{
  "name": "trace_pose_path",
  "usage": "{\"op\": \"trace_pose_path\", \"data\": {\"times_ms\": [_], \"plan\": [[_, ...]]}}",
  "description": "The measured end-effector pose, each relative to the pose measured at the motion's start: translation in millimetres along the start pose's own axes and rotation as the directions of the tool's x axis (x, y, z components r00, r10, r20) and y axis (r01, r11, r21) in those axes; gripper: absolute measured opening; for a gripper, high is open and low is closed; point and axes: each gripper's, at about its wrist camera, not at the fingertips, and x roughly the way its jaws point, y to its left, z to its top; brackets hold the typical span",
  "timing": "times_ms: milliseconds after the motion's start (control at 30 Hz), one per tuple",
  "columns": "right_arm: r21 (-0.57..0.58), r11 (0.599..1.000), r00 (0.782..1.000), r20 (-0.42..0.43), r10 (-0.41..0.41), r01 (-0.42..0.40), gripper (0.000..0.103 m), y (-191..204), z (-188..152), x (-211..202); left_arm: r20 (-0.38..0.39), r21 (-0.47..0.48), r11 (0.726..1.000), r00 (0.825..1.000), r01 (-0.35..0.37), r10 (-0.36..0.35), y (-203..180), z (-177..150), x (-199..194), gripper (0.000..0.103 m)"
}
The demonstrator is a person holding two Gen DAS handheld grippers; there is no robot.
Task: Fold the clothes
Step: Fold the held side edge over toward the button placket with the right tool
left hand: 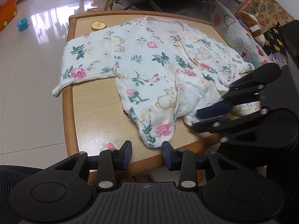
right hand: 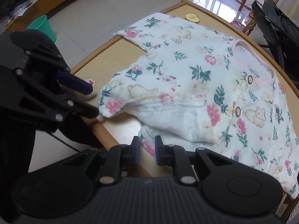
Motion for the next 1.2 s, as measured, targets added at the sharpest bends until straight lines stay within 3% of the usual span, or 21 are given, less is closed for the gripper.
{"op": "trace_pose_path", "data": {"times_ms": [67,200,400,600,800,967,1033,1100,1200], "plan": [[-0.005,1.000,1.000,-0.008,-0.003,0.003,0.016,1,1,3,-0.002,-0.001,1.000,1.000,-0.004,0.004,0,0,0,0.039],[0.024,1.000,1.000,-0.013,0.014,-0.013,0.001,-4,0,3,-0.004,-0.006,1.000,1.000,-0.006,0.006,1,1,2,0.039],[0.040,0.998,0.999,-0.012,0.040,-0.040,0.000,-5,-5,-6,-0.011,-0.004,1.000,1.000,-0.003,0.003,-2,0,6,0.039],[0.015,1.000,0.999,-0.029,-0.024,0.024,0.007,2,-3,-3,-0.018,0.004,1.000,1.000,0.008,-0.008,-5,-1,7,0.039],[0.010,0.998,0.998,-0.043,-0.054,0.054,0.020,5,4,3,-0.034,0.021,1.000,0.999,0.023,-0.022,-9,0,13,0.039],[0.045,0.996,0.997,-0.033,-0.075,0.077,0.023,-1,10,8,-0.002,0.030,0.999,0.999,0.034,-0.034,-13,3,18,0.050],[0.064,0.996,0.997,-0.030,-0.064,0.066,0.019,-6,11,8,0.007,0.028,0.999,1.000,0.026,-0.027,-14,6,19,0.051],[0.069,0.995,0.997,-0.031,-0.065,0.067,0.007,-10,11,8,0.017,0.022,1.000,1.000,0.019,-0.019,-14,8,21,0.051],[0.086,0.995,0.998,-0.032,-0.049,0.052,0.005,-15,10,7,0.028,0.008,1.000,1.000,0.014,-0.014,-12,11,21,0.049]]}}
